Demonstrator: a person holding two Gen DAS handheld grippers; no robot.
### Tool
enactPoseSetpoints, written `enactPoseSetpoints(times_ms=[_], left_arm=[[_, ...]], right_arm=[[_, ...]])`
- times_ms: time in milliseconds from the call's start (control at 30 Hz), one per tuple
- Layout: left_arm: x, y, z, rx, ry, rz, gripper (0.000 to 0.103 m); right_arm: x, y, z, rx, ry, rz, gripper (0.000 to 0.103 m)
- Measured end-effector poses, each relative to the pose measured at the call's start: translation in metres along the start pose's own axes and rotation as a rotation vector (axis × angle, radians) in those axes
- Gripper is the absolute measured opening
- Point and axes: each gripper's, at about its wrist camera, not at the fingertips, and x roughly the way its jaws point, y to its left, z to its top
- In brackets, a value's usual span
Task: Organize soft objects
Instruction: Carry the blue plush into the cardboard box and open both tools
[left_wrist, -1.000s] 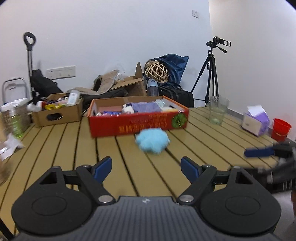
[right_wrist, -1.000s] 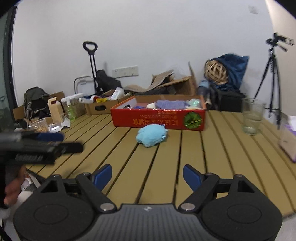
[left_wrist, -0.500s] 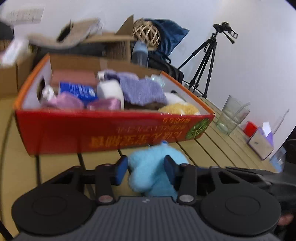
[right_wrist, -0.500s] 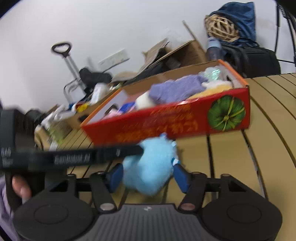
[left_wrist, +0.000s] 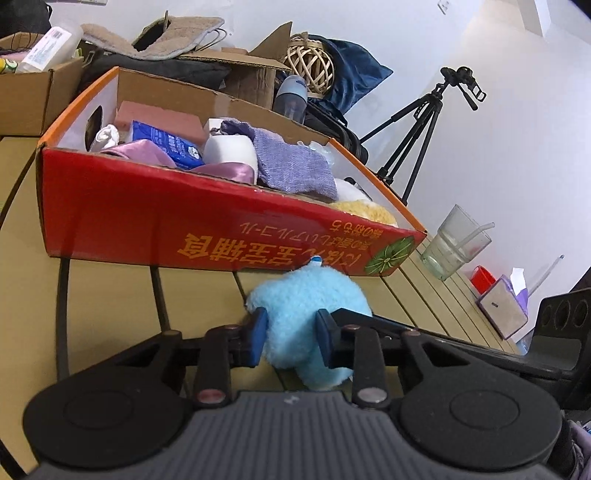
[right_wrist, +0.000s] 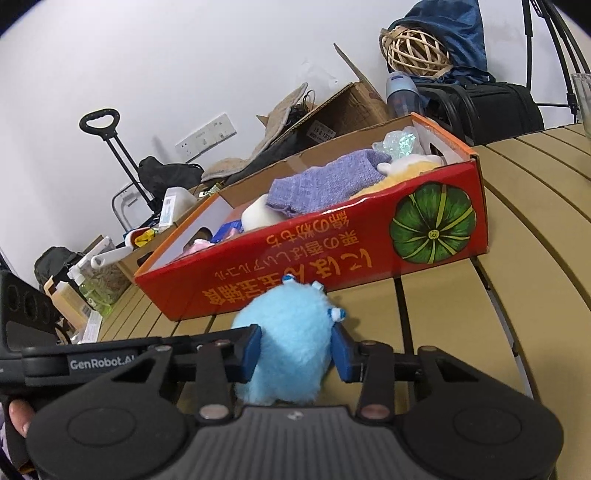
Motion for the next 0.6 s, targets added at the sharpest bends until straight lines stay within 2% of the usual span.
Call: enactPoseSetpoints(times_ms=[100,200,300,433,500,600], left_arm=[[-0.010,-0.009,-0.005,0.002,-0.018,0.029,0.026],[-0.038,-0.032,-0.018,0.048,-0.067,0.070,0.025],[-0.080,-0.056,-0.041,0.073,-0.134,0.081,0.025],[-0.136,-0.084,-0.088,0.019,-0.195,0.069,0.025],[-0.160,-0.104,-0.111,0.038,-0.223,0.092,0.025],[-0.184,-0.127,-0.130,0.079,-0.239,0.119,0.025]], right_arm=[[-0.004,0.006,-0.002,-0.023,-0.008,-0.009,0.037],[-0.025,0.021,-0.009,-0.081,-0.036,0.000,0.037],[-0.066,0.041,-0.023,-0.125,-0.082,0.031,0.036],[-0.129,0.064,-0.051,-0.155,-0.115,0.072,0.035],[-0.158,0.075,-0.064,-0.187,-0.114,0.079,0.035],[-0.191,0.087,-0.080,-0.217,-0.114,0.085,0.035]])
